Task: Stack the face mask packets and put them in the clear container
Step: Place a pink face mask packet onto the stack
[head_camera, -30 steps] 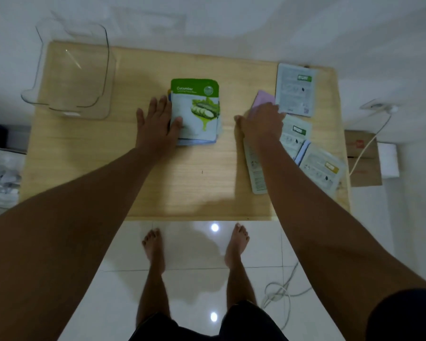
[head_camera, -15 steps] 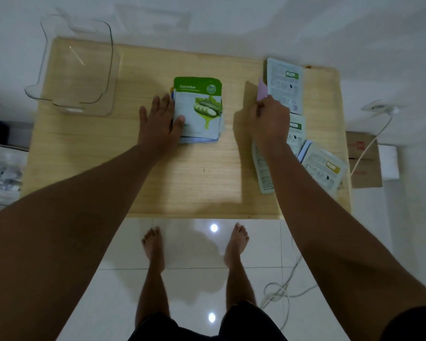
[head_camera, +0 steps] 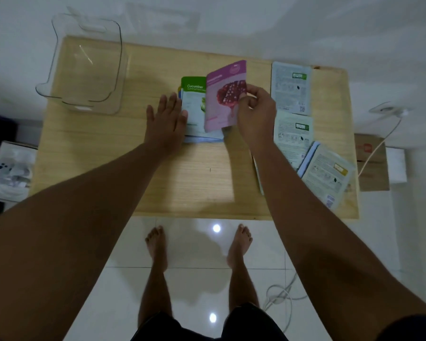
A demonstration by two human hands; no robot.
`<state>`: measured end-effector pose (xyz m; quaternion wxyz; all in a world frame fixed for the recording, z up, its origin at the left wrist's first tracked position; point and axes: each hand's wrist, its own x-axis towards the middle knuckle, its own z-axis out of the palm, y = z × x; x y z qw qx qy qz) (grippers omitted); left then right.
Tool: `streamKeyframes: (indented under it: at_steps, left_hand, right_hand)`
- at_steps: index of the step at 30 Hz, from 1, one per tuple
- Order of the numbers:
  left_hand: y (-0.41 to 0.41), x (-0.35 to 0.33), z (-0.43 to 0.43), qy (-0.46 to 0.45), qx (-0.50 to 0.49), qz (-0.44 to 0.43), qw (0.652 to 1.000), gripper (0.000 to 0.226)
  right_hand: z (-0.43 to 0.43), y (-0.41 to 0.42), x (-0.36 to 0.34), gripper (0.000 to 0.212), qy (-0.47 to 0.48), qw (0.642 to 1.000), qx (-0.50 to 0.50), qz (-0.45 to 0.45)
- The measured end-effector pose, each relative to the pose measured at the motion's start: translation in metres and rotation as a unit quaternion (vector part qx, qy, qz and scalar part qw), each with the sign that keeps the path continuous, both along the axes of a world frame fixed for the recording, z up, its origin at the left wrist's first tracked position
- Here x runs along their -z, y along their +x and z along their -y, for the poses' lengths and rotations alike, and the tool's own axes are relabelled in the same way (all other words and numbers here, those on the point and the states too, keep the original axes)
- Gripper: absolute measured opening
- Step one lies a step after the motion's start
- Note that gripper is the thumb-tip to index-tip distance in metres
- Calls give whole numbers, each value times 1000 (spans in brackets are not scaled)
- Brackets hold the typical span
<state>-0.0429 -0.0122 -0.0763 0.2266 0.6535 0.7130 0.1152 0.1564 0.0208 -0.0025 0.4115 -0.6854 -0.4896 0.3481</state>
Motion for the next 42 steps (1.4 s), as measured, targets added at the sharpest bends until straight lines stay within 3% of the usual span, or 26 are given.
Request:
streamKeyframes:
  at_steps: [5,9,13,18,22,24,27,30,36,39,42]
  left_hand:
    - [-1,1,1,-1,7,4,1000,67]
    - [-2,2,1,-4,22,-23,999,74]
    - [-2,4,1,-1,21,-35,999,73]
    - [-2,5,3,9,19,-39,999,73]
    - [-1,8,2,27,7,-36,999,71]
    - [1,9,3,38,0,-42,998,70]
    - [3,10,2,42,-1,-53,998,71]
    - [3,10,3,44,-2,-56,997,71]
    - [3,10,3,46,-5,-52,998,71]
    - [3,10,3,48,-8,-48,998,71]
    - [2,10,3,47,-5,-44,998,72]
  right_hand:
    - [2,-22,20,25,0,983,-104,151]
    - [5,-36,34,43,11,930,-245,274]
    - [6,-39,47,45,-27,887,-300,350]
    - [8,-36,45,49,-15,896,-304,323]
    - [-2,-2,30,40,56,942,-182,276]
    - [-22,26,29,49,-3,934,-144,327]
    - [-52,63,35,75,-153,884,-104,430]
    - [-69,81,46,88,-217,873,-79,430]
    - [-65,76,48,47,-164,877,-111,438]
    - [-60,72,45,43,-154,859,-133,471]
    - [-53,76,43,38,-101,869,-142,463]
